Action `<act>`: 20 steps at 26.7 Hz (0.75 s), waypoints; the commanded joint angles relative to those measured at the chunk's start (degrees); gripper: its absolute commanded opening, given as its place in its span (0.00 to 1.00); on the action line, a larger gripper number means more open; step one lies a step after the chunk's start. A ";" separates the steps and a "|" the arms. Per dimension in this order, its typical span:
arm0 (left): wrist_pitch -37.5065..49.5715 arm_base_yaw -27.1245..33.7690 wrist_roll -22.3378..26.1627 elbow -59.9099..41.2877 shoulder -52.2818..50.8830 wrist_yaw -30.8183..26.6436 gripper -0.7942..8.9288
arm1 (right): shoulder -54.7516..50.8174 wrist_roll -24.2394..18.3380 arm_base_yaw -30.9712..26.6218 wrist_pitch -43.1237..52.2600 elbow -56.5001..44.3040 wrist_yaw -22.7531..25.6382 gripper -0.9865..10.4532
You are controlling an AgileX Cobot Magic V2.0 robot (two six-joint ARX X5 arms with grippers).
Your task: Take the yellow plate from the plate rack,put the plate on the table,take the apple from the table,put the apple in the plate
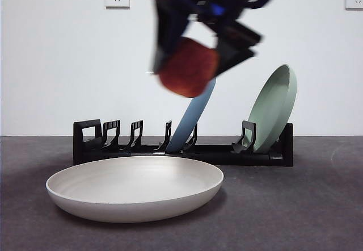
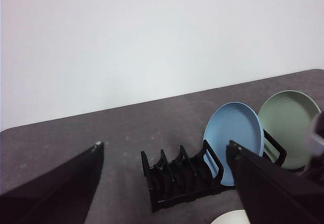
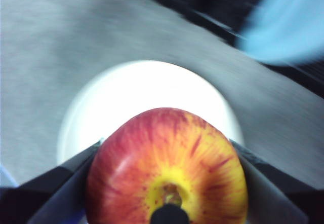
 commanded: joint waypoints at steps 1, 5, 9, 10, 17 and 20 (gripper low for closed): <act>-0.07 0.13 0.28 -0.31 -0.11 -0.28 0.50 | 5.75 0.02 2.12 -0.02 2.23 0.00 0.08; -0.39 0.13 0.33 -0.31 -0.11 -0.26 0.50 | 13.14 0.02 3.76 0.26 3.26 0.09 0.08; -1.88 0.13 0.33 -0.31 -0.11 -0.28 0.50 | 17.77 -0.70 4.02 0.13 3.26 0.48 0.09; -2.43 0.13 0.28 -0.31 -0.11 -0.28 0.50 | 18.16 -1.22 4.02 0.20 3.26 0.42 0.12; -4.24 0.13 0.20 -0.31 -0.11 -0.26 0.50 | 18.32 -1.22 4.00 -0.15 3.26 0.44 0.59; -4.79 0.13 0.07 -0.31 -0.09 -0.26 0.50 | 18.32 -1.42 4.02 -0.09 3.26 0.37 0.59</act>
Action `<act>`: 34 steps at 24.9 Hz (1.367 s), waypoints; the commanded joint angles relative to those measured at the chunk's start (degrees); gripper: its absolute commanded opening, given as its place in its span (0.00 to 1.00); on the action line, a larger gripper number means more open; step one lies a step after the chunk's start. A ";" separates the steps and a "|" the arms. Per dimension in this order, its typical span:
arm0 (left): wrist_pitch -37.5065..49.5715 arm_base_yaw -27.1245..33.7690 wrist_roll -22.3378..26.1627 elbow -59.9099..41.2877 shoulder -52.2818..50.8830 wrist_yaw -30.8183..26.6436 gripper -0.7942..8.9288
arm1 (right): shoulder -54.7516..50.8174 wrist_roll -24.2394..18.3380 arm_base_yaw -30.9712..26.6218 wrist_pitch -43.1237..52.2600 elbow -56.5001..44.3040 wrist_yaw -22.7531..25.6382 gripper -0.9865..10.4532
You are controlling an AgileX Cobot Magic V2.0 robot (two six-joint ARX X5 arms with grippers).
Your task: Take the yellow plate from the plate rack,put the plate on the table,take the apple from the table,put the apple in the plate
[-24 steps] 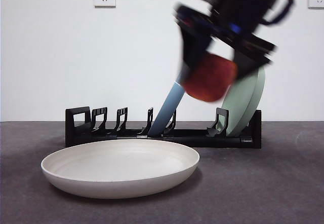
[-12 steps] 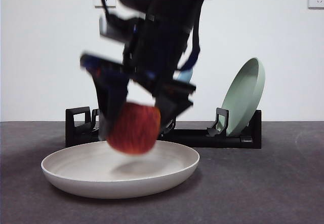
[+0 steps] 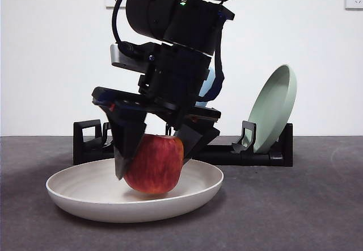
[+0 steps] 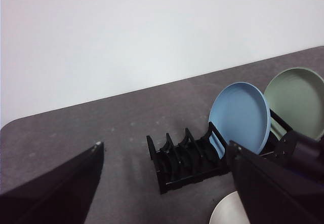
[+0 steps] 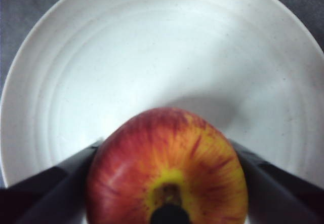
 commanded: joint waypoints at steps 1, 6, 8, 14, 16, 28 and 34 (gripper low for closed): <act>-0.33 0.13 0.07 -0.31 -0.09 -0.26 0.50 | 0.33 -0.46 0.11 0.33 0.28 -0.04 0.59; -0.90 0.11 -0.20 -0.31 -0.09 -0.24 0.50 | -0.55 -0.48 -0.15 0.35 0.31 -0.04 0.59; -0.96 0.11 -1.03 -0.31 -0.04 -0.20 0.50 | -1.68 -0.48 -0.24 0.33 0.31 -0.02 0.58; -0.92 0.11 -1.05 -0.31 1.27 -0.15 0.50 | -9.09 -0.50 -1.42 0.31 0.31 0.15 0.58; -0.70 0.11 -1.05 -0.31 2.27 0.28 0.50 | -12.83 -0.48 -2.25 0.13 0.31 0.15 0.58; 6.01 0.17 10.12 -0.31 13.29 10.80 0.06 | -33.35 -6.05 -9.27 -6.08 0.31 0.39 0.09; 5.75 6.56 14.29 -0.50 17.27 14.32 0.07 | -40.92 -6.75 -15.74 -9.18 0.24 4.11 0.07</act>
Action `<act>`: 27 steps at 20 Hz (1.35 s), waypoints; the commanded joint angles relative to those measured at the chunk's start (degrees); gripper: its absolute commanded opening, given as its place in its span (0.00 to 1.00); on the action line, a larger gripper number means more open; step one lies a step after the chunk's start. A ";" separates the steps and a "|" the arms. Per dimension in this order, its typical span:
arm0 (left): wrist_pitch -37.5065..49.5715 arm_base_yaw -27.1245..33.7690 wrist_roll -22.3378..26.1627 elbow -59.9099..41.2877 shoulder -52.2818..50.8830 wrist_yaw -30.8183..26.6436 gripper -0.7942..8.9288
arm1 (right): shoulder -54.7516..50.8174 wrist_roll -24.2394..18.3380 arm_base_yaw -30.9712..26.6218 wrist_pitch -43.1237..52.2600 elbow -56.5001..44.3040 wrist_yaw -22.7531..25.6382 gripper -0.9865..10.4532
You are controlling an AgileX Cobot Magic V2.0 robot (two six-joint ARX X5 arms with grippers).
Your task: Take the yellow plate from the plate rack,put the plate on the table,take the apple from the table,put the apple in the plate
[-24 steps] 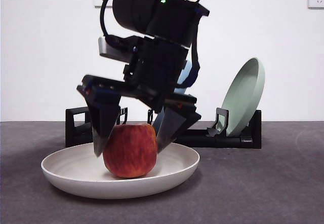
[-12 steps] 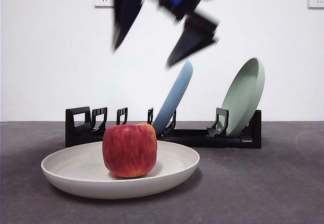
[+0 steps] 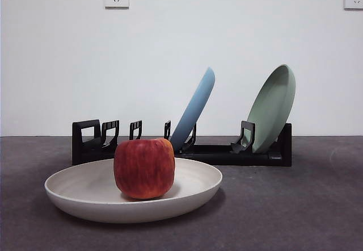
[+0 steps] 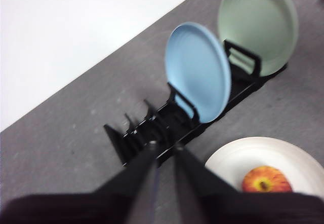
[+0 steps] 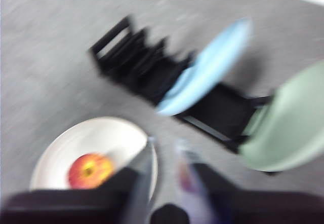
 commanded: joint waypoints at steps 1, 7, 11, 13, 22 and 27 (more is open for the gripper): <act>0.13 4.92 1.22 -0.48 -0.37 4.35 0.07 | -1.60 -0.42 -2.25 -0.24 -0.20 0.09 0.07; 5.92 21.57 0.28 -8.63 -4.44 19.21 0.07 | -7.63 -0.42 -5.68 -0.39 -5.97 0.11 0.07; 12.79 29.29 -2.34 -20.52 -10.91 24.48 0.07 | -15.98 0.96 -6.82 7.69 -18.67 0.13 0.07; 14.84 30.91 -4.28 -25.94 -14.23 26.64 0.07 | -20.17 3.04 -6.82 11.02 -25.22 0.13 0.07; 17.38 31.45 -11.15 -37.94 -27.26 26.77 0.07 | -33.81 7.69 -6.71 15.82 -43.85 1.27 0.07; 18.51 31.47 -11.72 -37.88 -27.58 26.49 0.08 | -33.75 7.39 -6.71 16.20 -43.85 5.44 0.07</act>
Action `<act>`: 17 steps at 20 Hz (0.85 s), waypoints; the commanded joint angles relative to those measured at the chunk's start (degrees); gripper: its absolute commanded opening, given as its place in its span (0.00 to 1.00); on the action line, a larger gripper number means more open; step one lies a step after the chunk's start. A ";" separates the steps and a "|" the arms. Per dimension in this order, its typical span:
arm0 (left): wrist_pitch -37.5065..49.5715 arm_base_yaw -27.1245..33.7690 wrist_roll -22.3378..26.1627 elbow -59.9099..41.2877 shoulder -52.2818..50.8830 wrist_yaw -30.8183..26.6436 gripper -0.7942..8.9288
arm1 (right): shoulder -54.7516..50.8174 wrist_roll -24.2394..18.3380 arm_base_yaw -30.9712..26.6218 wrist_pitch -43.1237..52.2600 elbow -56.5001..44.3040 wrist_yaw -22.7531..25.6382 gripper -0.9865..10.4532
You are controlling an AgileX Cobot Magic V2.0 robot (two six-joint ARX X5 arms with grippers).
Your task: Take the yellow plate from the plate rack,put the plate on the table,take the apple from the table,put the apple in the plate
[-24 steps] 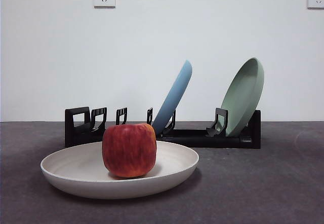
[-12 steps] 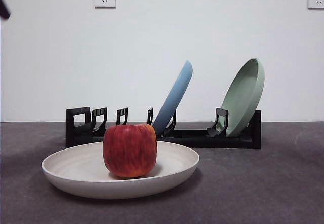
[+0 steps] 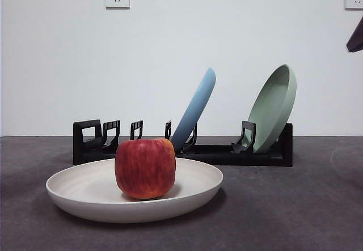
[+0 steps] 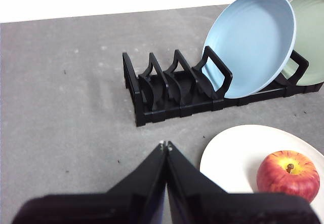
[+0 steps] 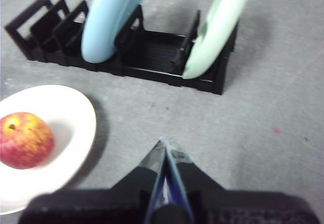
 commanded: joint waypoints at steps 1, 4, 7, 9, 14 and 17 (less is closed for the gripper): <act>0.02 0.20 -0.59 -0.31 0.09 -0.15 0.08 | 0.00 -0.02 0.09 0.33 -0.31 0.22 0.07; 0.02 0.22 -0.59 -0.31 0.57 -0.17 0.08 | 0.00 -0.02 0.09 0.31 -0.31 0.22 0.07; 0.02 0.22 -0.59 -0.31 0.85 -0.17 0.08 | 0.00 -0.02 0.09 0.31 -0.31 0.22 0.07; 0.02 0.22 -0.59 -0.31 0.85 -0.17 0.08 | 0.00 -0.02 0.09 0.31 -0.31 0.22 0.07; -2.54 1.53 2.71 -0.26 -3.10 -1.20 0.08 | 0.00 -0.02 0.09 0.26 -0.31 0.22 0.07; -2.69 6.54 3.56 -0.66 -9.55 0.09 0.08 | 0.00 -0.02 0.09 0.26 -0.31 0.46 0.07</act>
